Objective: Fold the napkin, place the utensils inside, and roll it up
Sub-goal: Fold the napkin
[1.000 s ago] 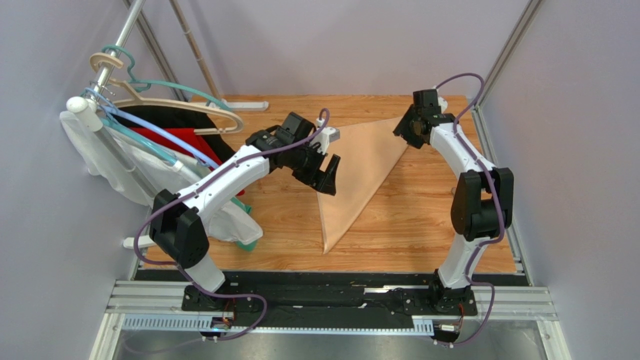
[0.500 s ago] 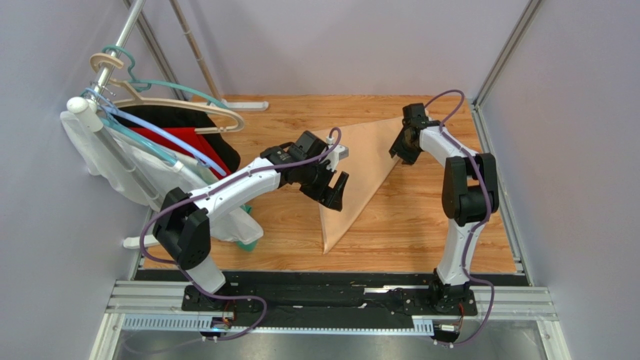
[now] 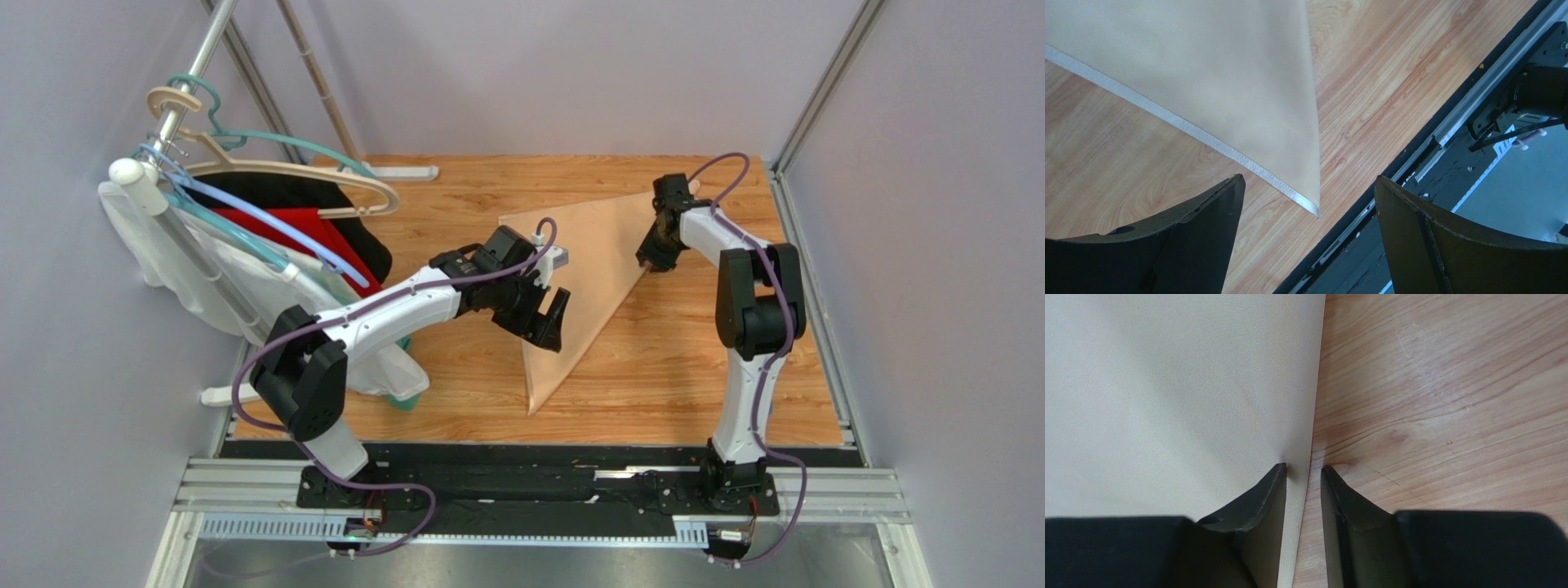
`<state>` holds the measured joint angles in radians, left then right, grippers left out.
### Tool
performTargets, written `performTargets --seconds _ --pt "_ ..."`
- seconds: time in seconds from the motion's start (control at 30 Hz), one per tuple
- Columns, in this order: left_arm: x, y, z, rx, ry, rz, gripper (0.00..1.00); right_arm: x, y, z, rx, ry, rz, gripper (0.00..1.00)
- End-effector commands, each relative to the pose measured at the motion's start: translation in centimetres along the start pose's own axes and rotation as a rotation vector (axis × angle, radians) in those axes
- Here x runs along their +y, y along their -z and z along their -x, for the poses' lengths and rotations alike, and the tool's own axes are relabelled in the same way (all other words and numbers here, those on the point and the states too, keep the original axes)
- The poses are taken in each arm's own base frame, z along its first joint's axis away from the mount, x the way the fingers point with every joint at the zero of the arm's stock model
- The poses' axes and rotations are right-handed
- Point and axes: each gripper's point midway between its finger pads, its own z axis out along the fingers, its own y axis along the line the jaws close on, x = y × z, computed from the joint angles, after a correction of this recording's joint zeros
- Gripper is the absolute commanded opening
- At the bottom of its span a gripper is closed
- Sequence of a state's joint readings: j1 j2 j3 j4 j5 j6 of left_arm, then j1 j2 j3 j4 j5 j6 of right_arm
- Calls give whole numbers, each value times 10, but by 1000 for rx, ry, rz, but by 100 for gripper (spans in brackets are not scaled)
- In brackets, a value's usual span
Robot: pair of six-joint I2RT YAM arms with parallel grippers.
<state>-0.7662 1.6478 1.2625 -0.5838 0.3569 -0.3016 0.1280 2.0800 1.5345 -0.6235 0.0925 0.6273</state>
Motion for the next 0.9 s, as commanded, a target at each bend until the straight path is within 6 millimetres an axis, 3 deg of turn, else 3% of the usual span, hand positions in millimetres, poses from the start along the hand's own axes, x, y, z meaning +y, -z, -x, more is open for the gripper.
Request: performTargets --seconds 0.0,0.4,0.57,0.73,0.87 --pt "-6 1 4 -25 -5 -21 86 -1 -5 8 -21 -3 -5 28" --pt "-12 -9 -9 -5 -18 -33 86 -21 -9 -3 3 14 -48 0" --pt "-18 -19 -14 -8 7 -62 86 -30 -9 -9 23 23 -65 0" --pt "-45 -31 -19 -32 -10 -149 86 -44 -4 -20 30 32 -93 0" --pt "-61 -45 -37 0 -1 -205 86 -51 0 -26 30 30 -95 0"
